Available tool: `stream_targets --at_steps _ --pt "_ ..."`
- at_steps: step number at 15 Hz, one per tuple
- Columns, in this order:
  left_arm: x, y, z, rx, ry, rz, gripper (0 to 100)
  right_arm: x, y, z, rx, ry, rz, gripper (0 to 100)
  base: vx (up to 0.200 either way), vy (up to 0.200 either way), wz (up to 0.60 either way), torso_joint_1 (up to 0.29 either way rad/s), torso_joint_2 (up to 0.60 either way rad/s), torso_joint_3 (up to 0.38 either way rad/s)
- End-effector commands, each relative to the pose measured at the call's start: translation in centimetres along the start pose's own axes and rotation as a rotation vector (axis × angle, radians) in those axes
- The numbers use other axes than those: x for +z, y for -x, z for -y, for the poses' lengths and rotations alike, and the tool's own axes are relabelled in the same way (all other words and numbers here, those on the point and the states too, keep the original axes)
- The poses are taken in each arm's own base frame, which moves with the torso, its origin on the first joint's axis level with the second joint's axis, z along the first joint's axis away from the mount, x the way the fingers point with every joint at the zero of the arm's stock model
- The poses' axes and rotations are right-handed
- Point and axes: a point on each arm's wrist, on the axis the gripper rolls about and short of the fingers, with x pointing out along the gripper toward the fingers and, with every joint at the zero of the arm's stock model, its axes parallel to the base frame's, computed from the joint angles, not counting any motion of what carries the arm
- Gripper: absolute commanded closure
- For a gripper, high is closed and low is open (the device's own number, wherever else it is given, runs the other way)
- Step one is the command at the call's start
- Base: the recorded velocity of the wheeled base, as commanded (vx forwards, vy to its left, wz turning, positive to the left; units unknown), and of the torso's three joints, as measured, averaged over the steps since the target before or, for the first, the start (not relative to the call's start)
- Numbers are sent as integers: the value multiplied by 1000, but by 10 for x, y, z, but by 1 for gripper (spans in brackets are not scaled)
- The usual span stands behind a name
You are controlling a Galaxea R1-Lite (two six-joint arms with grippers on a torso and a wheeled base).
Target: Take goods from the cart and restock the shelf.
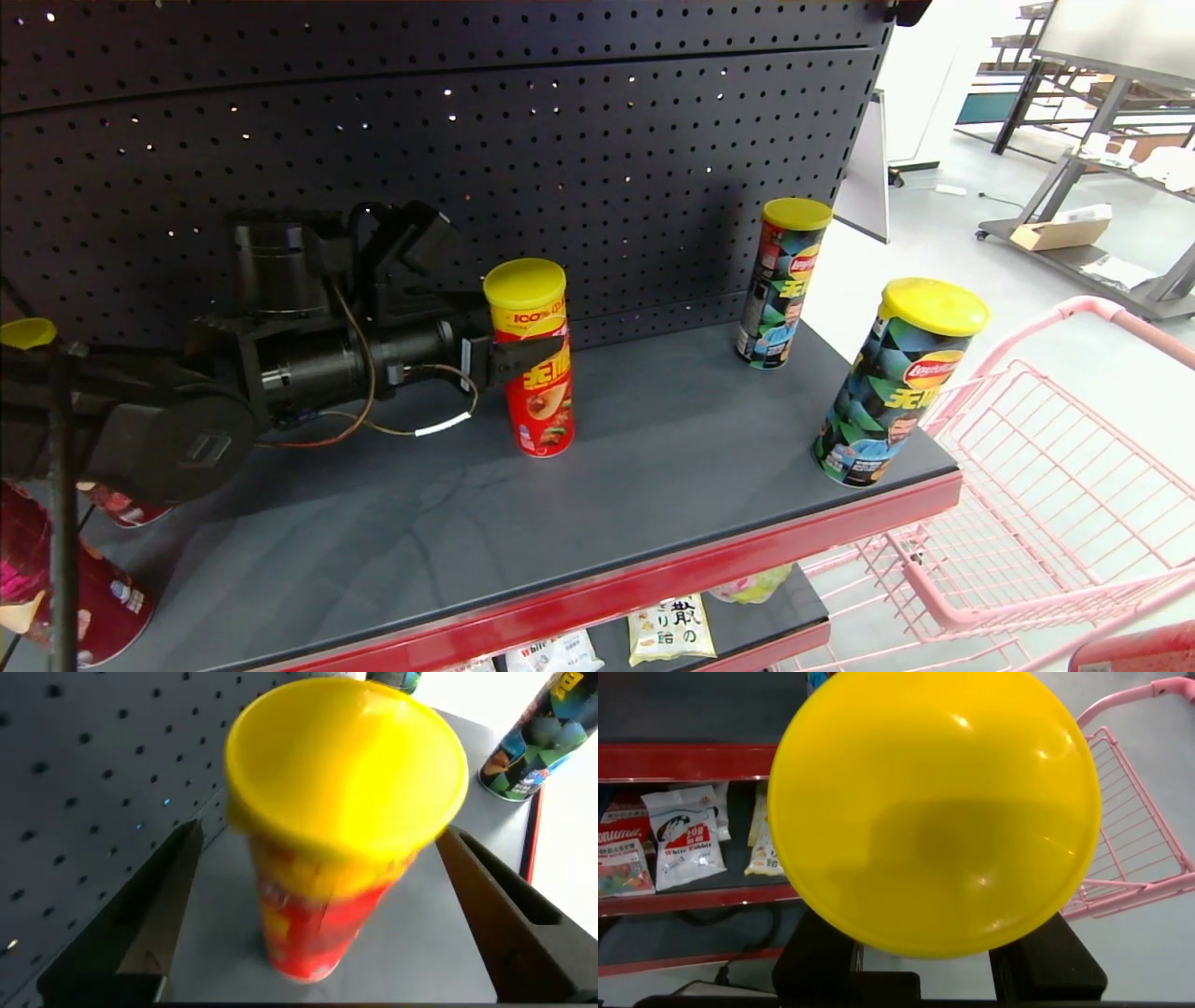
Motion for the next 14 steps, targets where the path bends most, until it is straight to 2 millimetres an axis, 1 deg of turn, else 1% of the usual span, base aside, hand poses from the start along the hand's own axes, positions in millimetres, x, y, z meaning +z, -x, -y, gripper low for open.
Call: stream_targets --at_steps 1,4,7,8,11,14 --pt "-3 -9 -1 -6 3 -10 0 0 -1 0 1 1 -6 100 0 0 0 0 0 0" --pt "-3 -21 -6 2 1 -5 0 1 -2 0 2 2 -10 100 0 0 0 0 0 0" --pt "-3 -29 -8 2 -1 -2 0 1 -2 0 2 2 -12 100 0 0 0 0 0 0" --pt "-3 -30 -8 1 -3 -2 100 1 -2 0 2 0 -13 100 0 0 0 0 0 0" --pt "-3 -31 -3 -12 0 -6 100 1 -2 0 1 0 -15 100 0 0 0 0 0 0" --pt "1 -24 -1 -18 -4 5 100 1 -3 0 3 -5 -21 100 0 0 0 0 0 0"
